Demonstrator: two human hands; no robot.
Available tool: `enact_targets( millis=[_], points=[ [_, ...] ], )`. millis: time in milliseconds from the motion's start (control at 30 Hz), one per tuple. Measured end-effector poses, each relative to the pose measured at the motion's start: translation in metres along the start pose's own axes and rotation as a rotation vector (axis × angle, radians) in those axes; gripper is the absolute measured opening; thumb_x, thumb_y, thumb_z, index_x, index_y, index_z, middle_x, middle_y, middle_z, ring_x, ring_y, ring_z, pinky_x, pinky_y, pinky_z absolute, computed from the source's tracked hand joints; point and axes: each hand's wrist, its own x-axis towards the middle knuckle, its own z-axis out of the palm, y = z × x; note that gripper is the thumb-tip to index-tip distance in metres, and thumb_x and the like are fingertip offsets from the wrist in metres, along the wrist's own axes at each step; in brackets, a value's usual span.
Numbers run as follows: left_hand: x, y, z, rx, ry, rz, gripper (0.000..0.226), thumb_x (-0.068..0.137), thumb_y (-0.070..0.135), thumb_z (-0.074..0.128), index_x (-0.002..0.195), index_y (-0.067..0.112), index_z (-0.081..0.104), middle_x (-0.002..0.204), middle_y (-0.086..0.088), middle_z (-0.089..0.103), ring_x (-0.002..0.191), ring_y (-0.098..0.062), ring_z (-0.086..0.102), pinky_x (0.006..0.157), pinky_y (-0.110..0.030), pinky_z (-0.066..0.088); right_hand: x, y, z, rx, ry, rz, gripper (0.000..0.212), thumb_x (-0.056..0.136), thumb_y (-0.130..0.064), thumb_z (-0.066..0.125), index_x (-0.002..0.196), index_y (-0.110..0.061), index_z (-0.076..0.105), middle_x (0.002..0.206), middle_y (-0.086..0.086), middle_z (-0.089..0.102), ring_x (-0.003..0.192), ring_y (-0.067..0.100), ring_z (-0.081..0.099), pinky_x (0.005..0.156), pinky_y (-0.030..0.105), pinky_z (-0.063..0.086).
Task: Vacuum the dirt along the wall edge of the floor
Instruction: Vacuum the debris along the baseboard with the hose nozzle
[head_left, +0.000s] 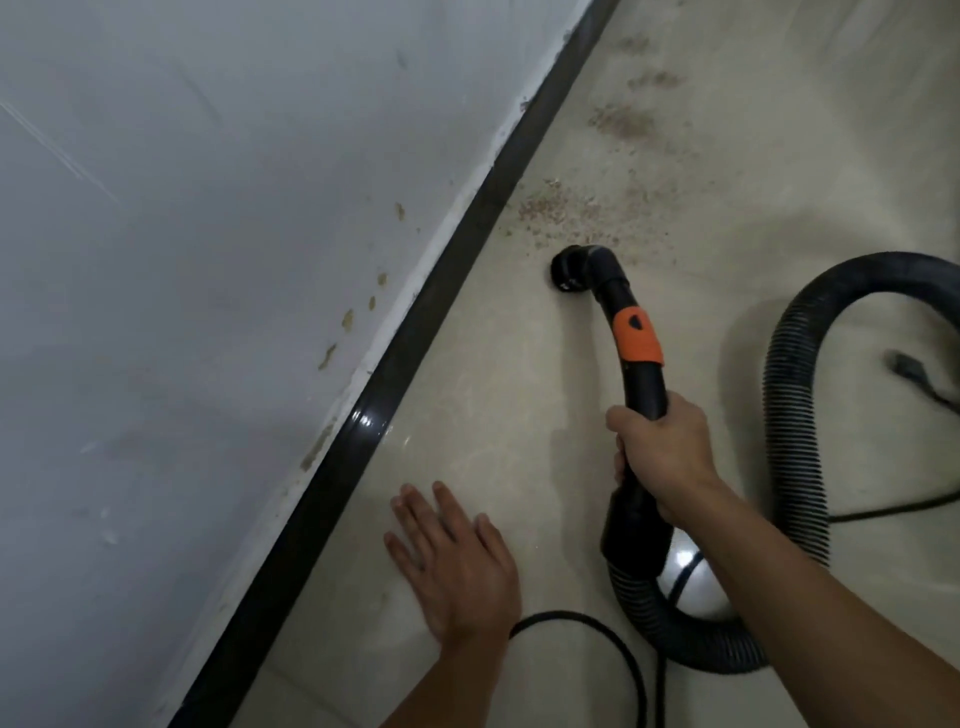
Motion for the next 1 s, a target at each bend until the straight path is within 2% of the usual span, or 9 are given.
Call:
enact_targets(
  millis=[267, 367, 500, 567, 667, 767, 867, 933, 1000],
  points=[
    [0.0, -0.001, 0.002, 0.034, -0.014, -0.013, 0.062, 0.093, 0.039, 0.03, 0.144, 0.006, 0.04, 0.154, -0.021, 0.029, 0.145, -0.035, 0.02, 0.116, -0.054, 0.014, 0.031, -0.041, 0.062, -0.062, -0.172, -0.04, 0.016, 0.08, -0.014, 0.068, 0.087, -0.014, 0.054, 0.068, 0.013, 0.058, 0.043, 0.026, 0.055, 0.048, 0.035, 0.052],
    [0.001, -0.001, 0.0, 0.035, -0.019, -0.017, 0.063, 0.092, 0.039, 0.031, 0.144, 0.005, 0.041, 0.154, -0.021, 0.03, 0.145, -0.035, 0.023, 0.115, -0.055, 0.017, 0.028, -0.036, 0.035, -0.045, -0.199, -0.003, 0.013, 0.08, -0.009, 0.067, 0.085, -0.01, 0.055, 0.063, 0.014, 0.057, 0.039, 0.022, 0.052, 0.044, 0.032, 0.048],
    [0.0, 0.001, -0.001, 0.017, 0.023, 0.009, 0.062, 0.091, 0.036, 0.032, 0.14, 0.001, 0.046, 0.15, -0.025, 0.035, 0.142, -0.037, 0.028, 0.113, -0.057, 0.02, 0.006, 0.005, -0.044, -0.125, -0.031, 0.002, 0.014, 0.081, -0.006, 0.069, 0.079, -0.004, 0.055, 0.052, 0.012, 0.055, 0.039, 0.023, 0.051, 0.043, 0.037, 0.046],
    [0.001, 0.001, -0.001, 0.01, 0.024, 0.005, 0.063, 0.09, 0.036, 0.032, 0.14, 0.001, 0.046, 0.15, -0.025, 0.035, 0.142, -0.038, 0.028, 0.113, -0.057, 0.019, -0.004, 0.021, -0.067, -0.156, 0.03, 0.019, 0.016, 0.081, -0.007, 0.069, 0.08, -0.001, 0.055, 0.047, 0.008, 0.054, 0.037, 0.02, 0.05, 0.039, 0.035, 0.045],
    [0.0, 0.002, -0.005, -0.015, 0.019, -0.01, 0.063, 0.089, 0.037, 0.031, 0.139, 0.001, 0.048, 0.149, -0.026, 0.036, 0.141, -0.039, 0.031, 0.112, -0.058, 0.021, 0.0, 0.012, -0.05, -0.171, 0.009, -0.033, 0.016, 0.081, -0.008, 0.068, 0.078, -0.006, 0.053, 0.056, 0.013, 0.056, 0.04, 0.022, 0.051, 0.041, 0.034, 0.046],
    [0.001, 0.006, -0.012, -0.035, -0.001, -0.002, 0.062, 0.09, 0.037, 0.029, 0.139, 0.004, 0.049, 0.15, -0.023, 0.037, 0.14, -0.039, 0.033, 0.111, -0.06, 0.025, 0.015, -0.021, 0.003, -0.143, -0.14, -0.075, 0.014, 0.081, -0.007, 0.068, 0.082, -0.008, 0.054, 0.064, 0.016, 0.058, 0.044, 0.025, 0.054, 0.046, 0.035, 0.049],
    [-0.001, 0.005, -0.014, 0.011, -0.056, 0.006, 0.063, 0.092, 0.041, 0.019, 0.146, 0.016, 0.041, 0.156, -0.016, 0.027, 0.145, -0.037, 0.023, 0.115, -0.057, 0.017, 0.013, -0.037, 0.033, -0.106, -0.267, -0.046, 0.014, 0.08, -0.008, 0.067, 0.087, -0.008, 0.055, 0.064, 0.012, 0.058, 0.041, 0.023, 0.053, 0.046, 0.032, 0.048],
    [-0.001, 0.002, -0.013, 0.029, -0.07, 0.013, 0.065, 0.093, 0.042, 0.011, 0.149, 0.02, 0.034, 0.159, -0.013, 0.021, 0.147, -0.036, 0.015, 0.117, -0.056, 0.011, 0.001, -0.022, 0.018, -0.132, -0.246, -0.04, 0.014, 0.08, -0.011, 0.068, 0.088, -0.011, 0.056, 0.065, 0.011, 0.058, 0.042, 0.023, 0.054, 0.047, 0.032, 0.048],
    [-0.004, 0.003, -0.014, 0.014, -0.059, 0.029, 0.065, 0.092, 0.041, 0.01, 0.148, 0.019, 0.036, 0.158, -0.013, 0.024, 0.146, -0.038, 0.017, 0.116, -0.058, 0.013, -0.013, 0.005, -0.021, -0.179, -0.164, -0.056, 0.014, 0.08, -0.012, 0.068, 0.086, -0.011, 0.056, 0.064, 0.012, 0.058, 0.044, 0.025, 0.054, 0.048, 0.033, 0.048]
  ],
)
